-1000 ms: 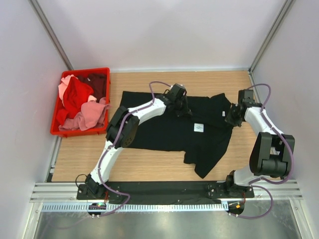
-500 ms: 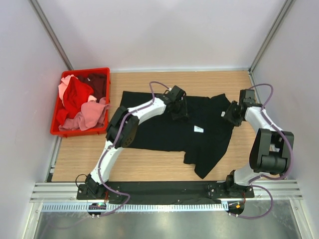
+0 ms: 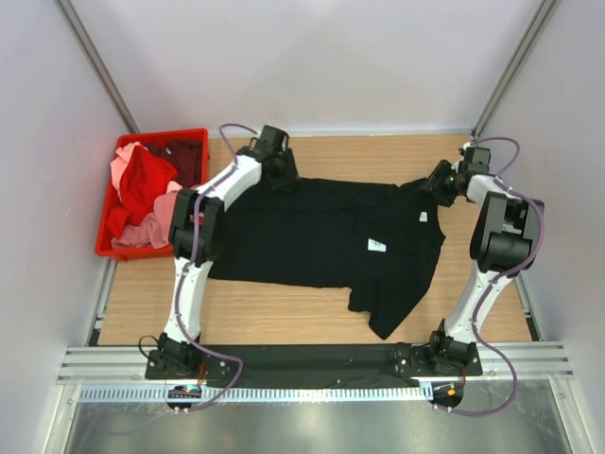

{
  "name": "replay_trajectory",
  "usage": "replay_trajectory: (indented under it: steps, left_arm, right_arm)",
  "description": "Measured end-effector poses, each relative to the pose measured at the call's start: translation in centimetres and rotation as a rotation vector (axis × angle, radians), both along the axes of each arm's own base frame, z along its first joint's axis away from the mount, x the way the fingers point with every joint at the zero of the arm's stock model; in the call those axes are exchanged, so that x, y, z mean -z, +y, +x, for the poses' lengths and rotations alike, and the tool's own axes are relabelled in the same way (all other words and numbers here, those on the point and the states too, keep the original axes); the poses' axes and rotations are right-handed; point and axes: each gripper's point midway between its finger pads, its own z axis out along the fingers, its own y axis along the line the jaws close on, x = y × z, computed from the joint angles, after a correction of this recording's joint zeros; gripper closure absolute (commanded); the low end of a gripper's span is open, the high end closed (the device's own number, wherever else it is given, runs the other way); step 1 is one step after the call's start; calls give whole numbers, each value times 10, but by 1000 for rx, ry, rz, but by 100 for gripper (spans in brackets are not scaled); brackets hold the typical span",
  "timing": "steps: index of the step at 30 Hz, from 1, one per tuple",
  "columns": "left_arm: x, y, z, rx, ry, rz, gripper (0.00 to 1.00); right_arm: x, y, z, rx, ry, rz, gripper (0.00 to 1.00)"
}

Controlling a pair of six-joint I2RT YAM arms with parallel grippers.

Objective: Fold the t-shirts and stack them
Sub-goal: Fold the tshirt

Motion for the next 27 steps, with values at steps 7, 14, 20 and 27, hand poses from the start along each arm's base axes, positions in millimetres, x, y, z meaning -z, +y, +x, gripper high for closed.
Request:
replay_trajectory:
  steps: [7,14,20,27]
  left_arm:
    - [19,65,44,-113,-7,44,55]
    - [34,90,60,-163,8,80,55]
    - [35,97,65,-189,3,128,55]
    - [36,106,70,-224,-7,159,54]
  right_arm:
    - [12,-6,30,-24,-66,19,68]
    - [24,-20,39,8,-97,49,99]
    - [25,-24,46,41,-148,45,99]
    - [23,-28,64,113,-217,82,99]
